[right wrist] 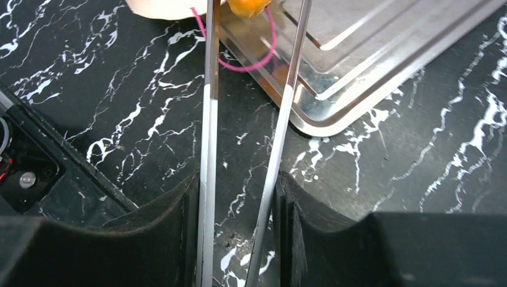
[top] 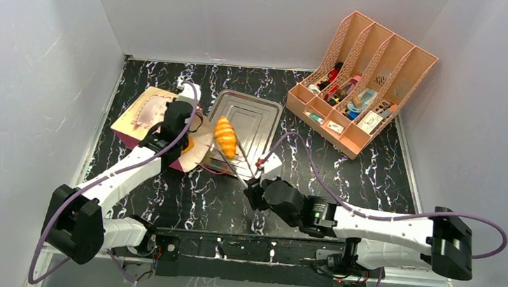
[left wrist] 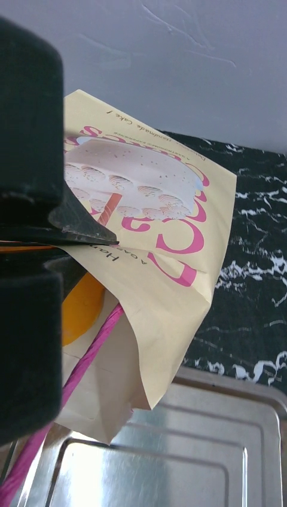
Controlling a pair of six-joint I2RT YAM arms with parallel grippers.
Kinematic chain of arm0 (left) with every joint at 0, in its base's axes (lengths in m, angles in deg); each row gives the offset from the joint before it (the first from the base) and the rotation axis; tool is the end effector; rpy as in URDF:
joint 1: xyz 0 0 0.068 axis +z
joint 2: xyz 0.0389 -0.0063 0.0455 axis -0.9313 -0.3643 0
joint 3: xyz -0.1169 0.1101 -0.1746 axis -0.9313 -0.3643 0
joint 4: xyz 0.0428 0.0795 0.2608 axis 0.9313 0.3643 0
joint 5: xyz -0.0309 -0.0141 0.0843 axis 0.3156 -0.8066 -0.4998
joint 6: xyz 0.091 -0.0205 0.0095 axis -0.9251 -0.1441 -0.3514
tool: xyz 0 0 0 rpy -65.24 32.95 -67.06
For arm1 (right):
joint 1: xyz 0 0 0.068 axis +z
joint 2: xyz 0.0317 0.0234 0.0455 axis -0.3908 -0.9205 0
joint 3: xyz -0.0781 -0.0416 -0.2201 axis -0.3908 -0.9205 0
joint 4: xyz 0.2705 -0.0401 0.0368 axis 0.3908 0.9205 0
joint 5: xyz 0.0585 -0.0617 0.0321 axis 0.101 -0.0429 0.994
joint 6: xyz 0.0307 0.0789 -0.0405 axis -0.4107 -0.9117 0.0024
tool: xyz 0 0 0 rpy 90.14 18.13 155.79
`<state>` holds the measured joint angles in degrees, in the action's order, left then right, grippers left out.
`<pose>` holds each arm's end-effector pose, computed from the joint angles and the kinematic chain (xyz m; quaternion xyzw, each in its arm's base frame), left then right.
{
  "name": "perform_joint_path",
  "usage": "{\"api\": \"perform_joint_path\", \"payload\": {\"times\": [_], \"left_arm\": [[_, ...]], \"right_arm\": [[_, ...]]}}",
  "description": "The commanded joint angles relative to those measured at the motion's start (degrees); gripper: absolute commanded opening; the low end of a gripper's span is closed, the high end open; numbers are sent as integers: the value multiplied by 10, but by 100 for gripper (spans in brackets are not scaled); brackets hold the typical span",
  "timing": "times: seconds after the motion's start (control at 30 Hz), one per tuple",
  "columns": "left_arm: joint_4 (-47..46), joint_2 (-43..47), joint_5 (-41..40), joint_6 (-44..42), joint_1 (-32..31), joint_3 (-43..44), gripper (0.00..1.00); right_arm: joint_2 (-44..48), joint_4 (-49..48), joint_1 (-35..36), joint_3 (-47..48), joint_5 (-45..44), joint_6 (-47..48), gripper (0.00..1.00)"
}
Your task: Take the fake bread out of the paper bag
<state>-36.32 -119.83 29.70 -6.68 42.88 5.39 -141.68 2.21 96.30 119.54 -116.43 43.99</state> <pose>0.3257 -0.1014 0.2274 0.0614 0.7883 0.1734 0.5872 0.1280 0.2897 0.1790 -0.2613 0.8108 0.2135 0.4783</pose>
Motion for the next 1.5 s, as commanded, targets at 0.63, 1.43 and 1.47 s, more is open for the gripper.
{"api": "perform_joint_path", "payload": {"times": [0.63, 1.43, 1.47], "left_arm": [[105, 114, 31, 91, 48, 16, 0], [100, 144, 61, 90, 48, -4, 0], [99, 144, 61, 90, 48, -5, 0]], "right_arm": [[-249, -101, -164, 180, -6, -2, 5], [-435, -107, -218, 304, 101, -51, 35], [-433, -107, -218, 301, 102, -53, 36]]}}
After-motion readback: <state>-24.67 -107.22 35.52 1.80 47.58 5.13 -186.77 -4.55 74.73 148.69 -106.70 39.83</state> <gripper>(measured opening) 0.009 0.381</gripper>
